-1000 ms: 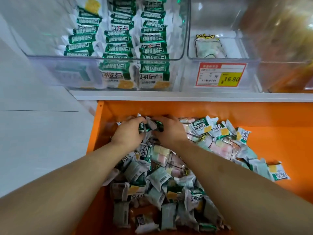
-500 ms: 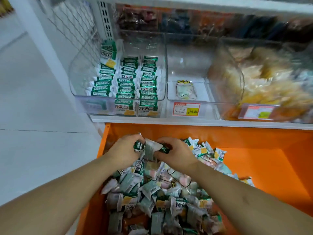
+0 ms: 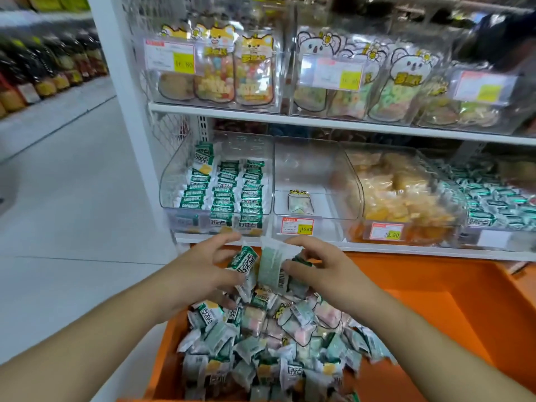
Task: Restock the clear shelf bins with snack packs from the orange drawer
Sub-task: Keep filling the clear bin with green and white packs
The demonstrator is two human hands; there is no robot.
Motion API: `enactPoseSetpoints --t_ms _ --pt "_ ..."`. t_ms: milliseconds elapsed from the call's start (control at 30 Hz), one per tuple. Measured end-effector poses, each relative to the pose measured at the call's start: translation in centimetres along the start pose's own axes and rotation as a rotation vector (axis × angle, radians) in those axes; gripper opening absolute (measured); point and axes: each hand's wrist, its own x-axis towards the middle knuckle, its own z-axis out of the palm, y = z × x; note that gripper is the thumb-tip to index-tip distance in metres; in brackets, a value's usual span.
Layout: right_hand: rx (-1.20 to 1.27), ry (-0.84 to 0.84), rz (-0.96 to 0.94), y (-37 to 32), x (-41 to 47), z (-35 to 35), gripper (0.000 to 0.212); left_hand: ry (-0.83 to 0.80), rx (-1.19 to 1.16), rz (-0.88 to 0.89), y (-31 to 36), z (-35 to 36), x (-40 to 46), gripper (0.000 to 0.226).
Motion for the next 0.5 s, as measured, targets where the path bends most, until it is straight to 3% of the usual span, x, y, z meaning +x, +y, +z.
enactPoseSetpoints --t_ms 200,300,500 --pt "-0.293 0.084 -0.166 -2.2 0.2 0.1 0.032 0.148 -0.002 -0.014 1.0 -0.5 1.4 0.036" --pt "-0.453 0.184 -0.243 -1.7 1.3 -0.1 0.035 0.129 -0.08 -0.017 1.6 -0.2 2.5 0.025" --pt "-0.953 0.35 -0.451 -1.9 2.5 0.2 0.042 0.076 -0.271 -0.086 1.8 0.7 4.6 0.028"
